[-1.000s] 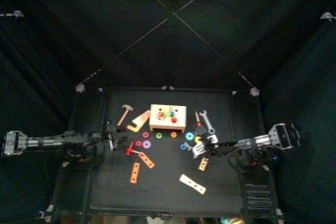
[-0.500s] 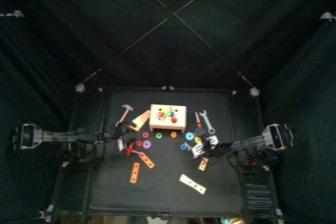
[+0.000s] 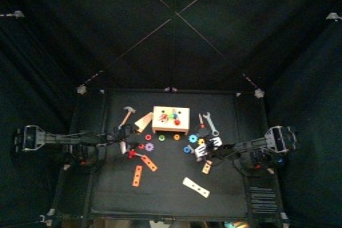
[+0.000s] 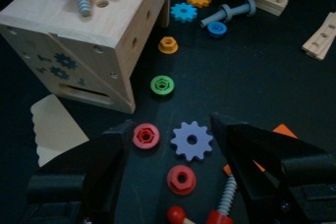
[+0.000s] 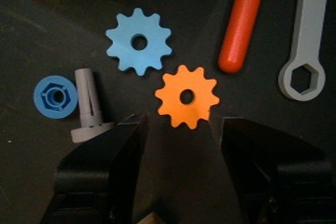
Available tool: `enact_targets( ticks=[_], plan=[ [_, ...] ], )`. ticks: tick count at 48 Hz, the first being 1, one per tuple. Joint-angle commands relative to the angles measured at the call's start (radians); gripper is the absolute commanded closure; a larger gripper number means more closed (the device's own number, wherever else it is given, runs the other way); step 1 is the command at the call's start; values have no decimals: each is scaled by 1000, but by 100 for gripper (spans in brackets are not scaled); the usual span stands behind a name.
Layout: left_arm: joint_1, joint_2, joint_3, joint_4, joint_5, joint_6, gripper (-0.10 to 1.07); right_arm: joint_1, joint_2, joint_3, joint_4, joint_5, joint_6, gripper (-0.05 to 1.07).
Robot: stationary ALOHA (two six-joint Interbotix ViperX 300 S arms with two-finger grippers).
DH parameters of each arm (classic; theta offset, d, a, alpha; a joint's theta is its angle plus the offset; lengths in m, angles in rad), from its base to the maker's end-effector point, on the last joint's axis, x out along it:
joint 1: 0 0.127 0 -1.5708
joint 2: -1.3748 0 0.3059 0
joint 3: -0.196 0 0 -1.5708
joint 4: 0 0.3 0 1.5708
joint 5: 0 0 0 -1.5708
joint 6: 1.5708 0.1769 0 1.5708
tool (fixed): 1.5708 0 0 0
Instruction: Grab orange gear
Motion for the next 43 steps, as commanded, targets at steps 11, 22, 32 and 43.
enact_targets(
  ticks=[11,22,32,43],
  plan=[
    [9,3,-2,0,-9,0,1,-44,32,-3,-2,-28,-3,-2],
    [14,3,0,0,-9,0,1,-58,32,11,3,-35,-5,-2],
    [23,3,3,-2,-9,0,1,-75,41,40,5,-121,0,-2],
    [25,3,3,-8,-9,0,1,-104,75,54,3,-172,-2,-1]
  ],
)
